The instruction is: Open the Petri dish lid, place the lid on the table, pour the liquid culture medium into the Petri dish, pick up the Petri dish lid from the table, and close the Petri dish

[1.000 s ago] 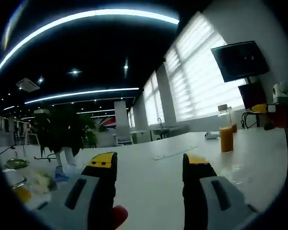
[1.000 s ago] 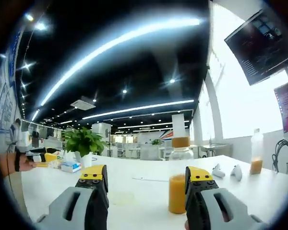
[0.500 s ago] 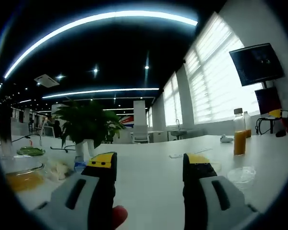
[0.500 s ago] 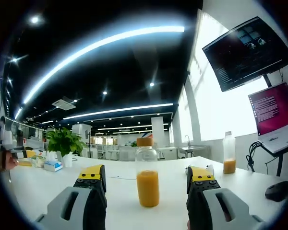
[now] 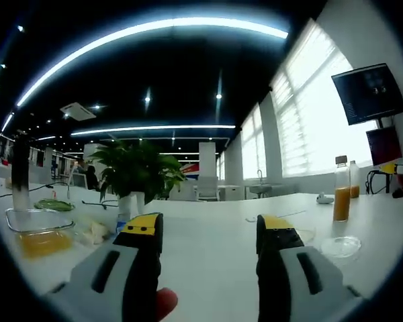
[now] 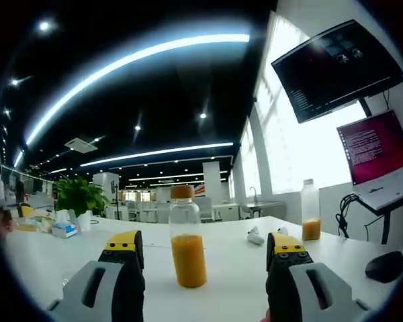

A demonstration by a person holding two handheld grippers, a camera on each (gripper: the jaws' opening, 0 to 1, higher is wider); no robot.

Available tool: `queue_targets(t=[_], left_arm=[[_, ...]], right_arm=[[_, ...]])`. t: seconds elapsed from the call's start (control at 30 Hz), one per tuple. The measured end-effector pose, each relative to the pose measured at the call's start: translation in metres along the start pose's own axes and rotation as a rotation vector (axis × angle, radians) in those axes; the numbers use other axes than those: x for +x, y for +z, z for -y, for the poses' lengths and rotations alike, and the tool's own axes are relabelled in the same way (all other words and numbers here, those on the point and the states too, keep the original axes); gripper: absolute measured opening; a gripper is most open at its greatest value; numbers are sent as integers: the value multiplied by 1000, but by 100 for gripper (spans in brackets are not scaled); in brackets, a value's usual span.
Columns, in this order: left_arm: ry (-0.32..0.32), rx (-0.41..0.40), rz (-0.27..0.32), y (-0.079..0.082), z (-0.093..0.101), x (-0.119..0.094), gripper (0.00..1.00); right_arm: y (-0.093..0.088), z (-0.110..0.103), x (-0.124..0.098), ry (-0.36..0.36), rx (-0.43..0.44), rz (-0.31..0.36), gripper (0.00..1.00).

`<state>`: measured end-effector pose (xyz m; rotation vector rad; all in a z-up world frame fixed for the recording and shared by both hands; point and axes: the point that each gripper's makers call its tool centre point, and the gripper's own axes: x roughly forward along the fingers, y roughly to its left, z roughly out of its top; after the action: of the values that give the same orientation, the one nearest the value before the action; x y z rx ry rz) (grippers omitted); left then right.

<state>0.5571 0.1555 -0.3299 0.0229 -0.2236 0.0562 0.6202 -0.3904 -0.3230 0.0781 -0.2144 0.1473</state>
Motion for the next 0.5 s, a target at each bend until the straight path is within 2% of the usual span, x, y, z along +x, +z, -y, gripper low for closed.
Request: queue_targets(t=[0.17, 0.27, 0.5], left_arm=[[9, -4, 1, 0, -1, 1, 47], [16, -10, 0, 0, -2, 2, 47], [29, -41, -13, -5, -5, 1, 47]], right_arm=[[-3, 0, -2, -6, 4, -12, 65], [4, 1, -2, -8, 28, 5, 64], [13, -2, 5, 1, 39, -13, 57]])
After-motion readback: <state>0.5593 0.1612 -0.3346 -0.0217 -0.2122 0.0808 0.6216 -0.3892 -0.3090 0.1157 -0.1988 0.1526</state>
